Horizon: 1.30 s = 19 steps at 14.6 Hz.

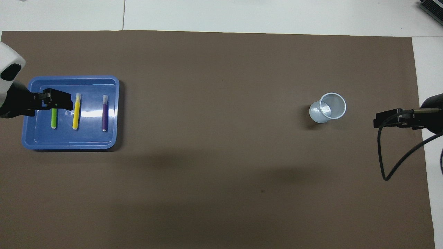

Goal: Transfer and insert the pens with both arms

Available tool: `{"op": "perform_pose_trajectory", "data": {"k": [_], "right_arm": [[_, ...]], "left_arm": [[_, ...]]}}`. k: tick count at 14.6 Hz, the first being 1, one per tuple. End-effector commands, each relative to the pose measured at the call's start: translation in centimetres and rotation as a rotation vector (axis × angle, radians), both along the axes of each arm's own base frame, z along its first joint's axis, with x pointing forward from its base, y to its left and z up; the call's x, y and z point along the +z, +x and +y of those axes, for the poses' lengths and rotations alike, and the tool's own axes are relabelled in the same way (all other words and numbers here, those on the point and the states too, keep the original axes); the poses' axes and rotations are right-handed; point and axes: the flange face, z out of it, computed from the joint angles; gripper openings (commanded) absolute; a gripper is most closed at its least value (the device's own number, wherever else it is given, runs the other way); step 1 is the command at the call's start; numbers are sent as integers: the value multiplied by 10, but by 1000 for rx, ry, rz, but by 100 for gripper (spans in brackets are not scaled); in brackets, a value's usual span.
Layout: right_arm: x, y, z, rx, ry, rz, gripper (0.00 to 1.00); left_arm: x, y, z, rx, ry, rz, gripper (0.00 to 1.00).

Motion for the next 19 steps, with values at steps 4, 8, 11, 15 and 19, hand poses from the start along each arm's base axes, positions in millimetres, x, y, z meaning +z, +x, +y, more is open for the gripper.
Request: {"op": "perform_pose_trajectory", "data": {"k": [4,8,11,15,19], "right_arm": [[0,-8,0,2,-18,-3,100],[0,-8,0,1,-18,-5,100],[-2,-9,0,0,-16,6,100],[-5,-13,0,2,-17,15,100],[-6,-15,-4,5,-18,28,100]], "left_arm": [[-42,18,7,-8,15,-42,100],[-94,51,9,-33,32,-60,100],[-119,64,43,-86,63,-71,100],[-171,73,45,-96,56,-105,100],[-209,72,42,-77,44,-95,100]]}}
